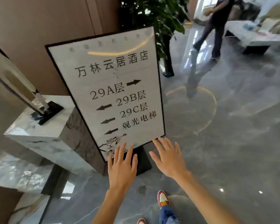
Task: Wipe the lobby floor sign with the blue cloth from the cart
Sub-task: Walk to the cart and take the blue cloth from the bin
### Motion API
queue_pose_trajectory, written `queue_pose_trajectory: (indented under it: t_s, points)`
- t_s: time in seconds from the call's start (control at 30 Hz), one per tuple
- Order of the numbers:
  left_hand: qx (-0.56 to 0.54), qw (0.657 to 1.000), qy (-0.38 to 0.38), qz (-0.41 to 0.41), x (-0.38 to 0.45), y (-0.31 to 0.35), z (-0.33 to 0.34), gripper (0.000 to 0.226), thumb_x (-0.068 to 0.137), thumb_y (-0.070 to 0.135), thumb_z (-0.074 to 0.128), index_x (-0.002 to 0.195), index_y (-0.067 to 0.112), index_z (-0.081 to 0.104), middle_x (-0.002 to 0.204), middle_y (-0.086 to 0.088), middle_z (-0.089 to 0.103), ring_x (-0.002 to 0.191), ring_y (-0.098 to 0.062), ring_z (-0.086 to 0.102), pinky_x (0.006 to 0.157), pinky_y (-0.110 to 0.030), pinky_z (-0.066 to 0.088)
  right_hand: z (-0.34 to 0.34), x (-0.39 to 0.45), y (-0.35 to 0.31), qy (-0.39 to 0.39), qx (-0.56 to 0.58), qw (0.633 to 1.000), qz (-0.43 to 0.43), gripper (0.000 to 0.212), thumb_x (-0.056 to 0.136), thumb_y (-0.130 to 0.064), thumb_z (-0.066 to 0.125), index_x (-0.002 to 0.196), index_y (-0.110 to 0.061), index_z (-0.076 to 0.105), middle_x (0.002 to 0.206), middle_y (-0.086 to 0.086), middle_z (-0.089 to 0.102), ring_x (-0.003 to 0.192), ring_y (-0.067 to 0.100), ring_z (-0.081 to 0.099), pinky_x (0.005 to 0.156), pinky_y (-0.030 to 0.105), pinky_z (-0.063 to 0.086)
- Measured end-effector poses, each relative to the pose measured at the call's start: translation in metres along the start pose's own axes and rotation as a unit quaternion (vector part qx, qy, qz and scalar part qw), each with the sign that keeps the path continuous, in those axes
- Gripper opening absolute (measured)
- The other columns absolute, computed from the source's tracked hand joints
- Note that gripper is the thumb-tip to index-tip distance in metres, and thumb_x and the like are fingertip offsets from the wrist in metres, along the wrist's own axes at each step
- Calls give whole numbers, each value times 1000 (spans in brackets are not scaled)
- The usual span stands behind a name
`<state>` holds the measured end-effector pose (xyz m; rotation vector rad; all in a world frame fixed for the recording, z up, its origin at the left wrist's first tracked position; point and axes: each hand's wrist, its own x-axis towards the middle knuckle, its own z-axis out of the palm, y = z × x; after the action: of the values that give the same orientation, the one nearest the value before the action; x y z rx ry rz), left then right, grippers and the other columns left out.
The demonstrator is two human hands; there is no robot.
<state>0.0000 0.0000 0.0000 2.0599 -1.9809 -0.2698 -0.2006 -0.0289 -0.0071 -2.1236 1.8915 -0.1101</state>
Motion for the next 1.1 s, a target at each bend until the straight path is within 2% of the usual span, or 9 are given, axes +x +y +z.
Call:
queue_pose_trajectory:
  t_s: [0.1, 0.27, 0.37, 0.47, 0.57, 0.73, 0.9, 1.03, 1.1]
  points:
    - [-2, 998, -33, 56, -9, 7, 3, 50, 104, 49, 32, 150, 32, 42, 160, 5, 34, 150, -19, 25, 120, -44, 22, 4, -29, 13, 16, 0, 998, 56, 70, 98, -68, 10, 161, -37, 13, 171, -2, 17, 159, 23, 11, 126, 56, 14]
    - [-25, 988, -47, 147, -24, 35, 8, 47, 103, 45, 38, 146, 27, 49, 153, 4, 46, 144, -18, 37, 116, -45, 30, 0, -87, 37, 70, 17, 988, 140, 70, 97, -69, 14, 159, -38, 24, 169, -2, 25, 157, 24, 20, 125, 56, 17]
    - [-37, 977, -65, 198, -32, 54, 10, 49, 103, 47, 36, 147, 28, 48, 155, 4, 44, 145, -18, 35, 116, -46, 30, -8, -117, 47, 93, 27, 979, 182, 72, 95, -71, 12, 158, -38, 26, 168, -3, 28, 157, 23, 21, 125, 57, 16]
    - [-49, 966, -79, 243, -39, 76, 15, 51, 103, 49, 32, 148, 28, 45, 157, 3, 41, 147, -19, 31, 117, -47, 28, -16, -148, 57, 116, 34, 968, 218, 70, 97, -69, 17, 157, -36, 29, 167, -3, 31, 156, 23, 23, 126, 58, 16]
    - [-57, 954, -91, 281, -51, 103, 20, 53, 103, 51, 27, 149, 30, 43, 158, 3, 38, 148, -20, 29, 119, -46, 24, -18, -183, 71, 129, 38, 957, 258, 65, 100, -66, 26, 158, -38, 26, 169, -5, 26, 158, 20, 17, 127, 56, 10]
    - [-61, 924, -107, 363, -88, 154, 33, 50, 103, 51, 31, 149, 33, 43, 160, 5, 36, 149, -19, 27, 120, -45, 22, -21, -254, 99, 159, 27, 929, 333, 61, 101, -62, 34, 157, -38, 29, 170, -6, 23, 158, 19, 16, 127, 56, 11]
    - [-62, 883, -131, 446, -145, 208, 47, 51, 103, 53, 29, 151, 36, 38, 162, 5, 32, 150, -20, 25, 121, -47, 21, -22, -341, 122, 193, 36, 895, 401, 60, 101, -60, 40, 156, -37, 37, 168, -3, 29, 156, 23, 25, 125, 60, 14]
    - [-85, 847, -153, 502, -206, 250, 51, 49, 102, 56, 26, 149, 46, 36, 162, 7, 30, 150, -20, 26, 119, -48, 23, -19, -417, 134, 210, 29, 862, 460, 67, 96, -68, 23, 155, -39, 37, 168, -5, 29, 156, 22, 26, 124, 61, 12]
    - [-95, 829, -158, 527, -239, 268, 51, 48, 102, 56, 28, 148, 46, 37, 162, 7, 31, 149, -19, 27, 119, -48, 25, -15, -456, 139, 216, 41, 846, 486, 70, 95, -72, 15, 157, -42, 28, 170, -9, 20, 158, 18, 16, 125, 59, 2]
